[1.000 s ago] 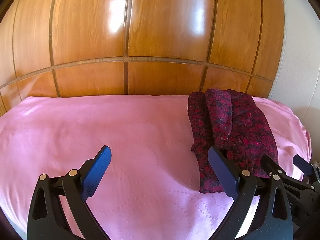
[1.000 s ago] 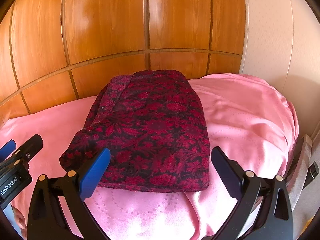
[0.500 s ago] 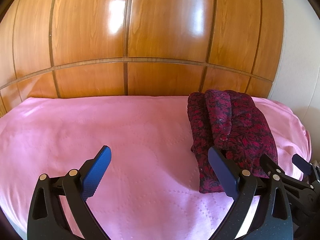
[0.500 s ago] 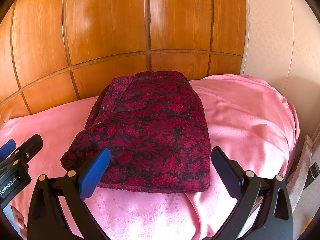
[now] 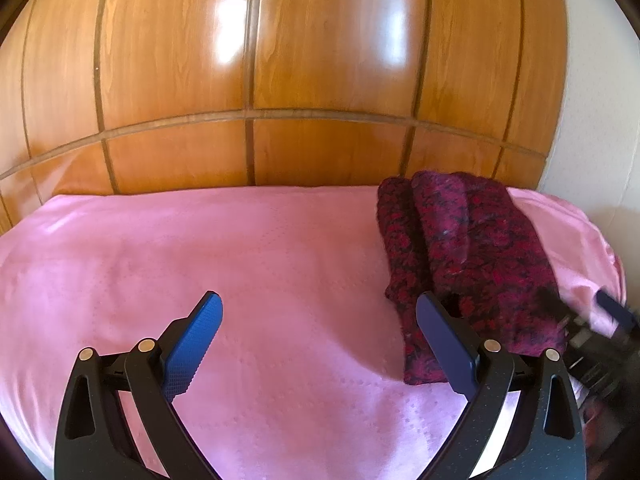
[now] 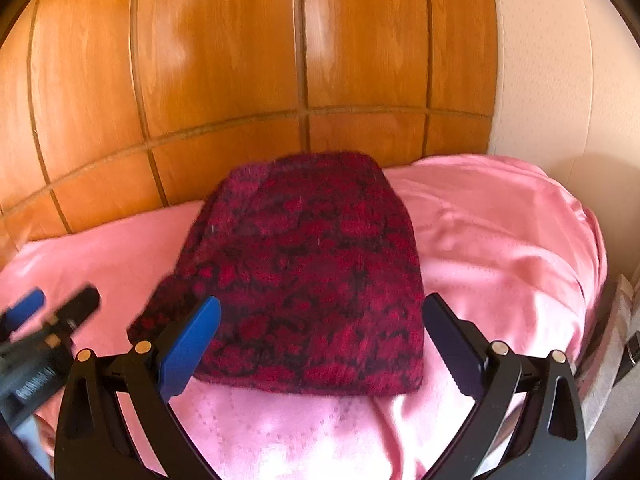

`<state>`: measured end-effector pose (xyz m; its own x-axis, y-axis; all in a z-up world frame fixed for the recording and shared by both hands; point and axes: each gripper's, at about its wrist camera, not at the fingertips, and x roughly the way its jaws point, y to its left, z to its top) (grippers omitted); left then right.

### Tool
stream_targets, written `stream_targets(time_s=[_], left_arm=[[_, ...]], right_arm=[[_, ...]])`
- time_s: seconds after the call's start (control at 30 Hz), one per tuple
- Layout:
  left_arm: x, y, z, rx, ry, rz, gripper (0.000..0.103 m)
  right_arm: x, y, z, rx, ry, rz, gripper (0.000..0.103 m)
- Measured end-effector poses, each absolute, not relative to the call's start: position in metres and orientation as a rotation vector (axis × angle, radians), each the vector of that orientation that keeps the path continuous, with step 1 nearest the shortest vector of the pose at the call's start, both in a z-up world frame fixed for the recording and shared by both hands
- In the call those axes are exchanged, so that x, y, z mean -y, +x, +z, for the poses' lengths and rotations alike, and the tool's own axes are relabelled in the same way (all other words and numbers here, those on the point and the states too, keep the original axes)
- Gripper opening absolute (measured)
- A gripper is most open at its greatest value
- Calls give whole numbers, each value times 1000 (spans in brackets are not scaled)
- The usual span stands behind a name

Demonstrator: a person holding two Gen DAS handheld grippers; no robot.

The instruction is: Fold small clothes

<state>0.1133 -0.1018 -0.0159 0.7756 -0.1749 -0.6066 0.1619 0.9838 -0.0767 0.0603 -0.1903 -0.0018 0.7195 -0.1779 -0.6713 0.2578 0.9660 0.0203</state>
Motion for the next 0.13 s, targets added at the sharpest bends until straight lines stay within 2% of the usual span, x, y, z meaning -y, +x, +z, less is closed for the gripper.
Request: stream_targets(time_s=[0.13], left_arm=[[96, 125, -31, -716, -34, -164, 96]], right_arm=[[231, 80, 7, -721, 196, -287, 101]])
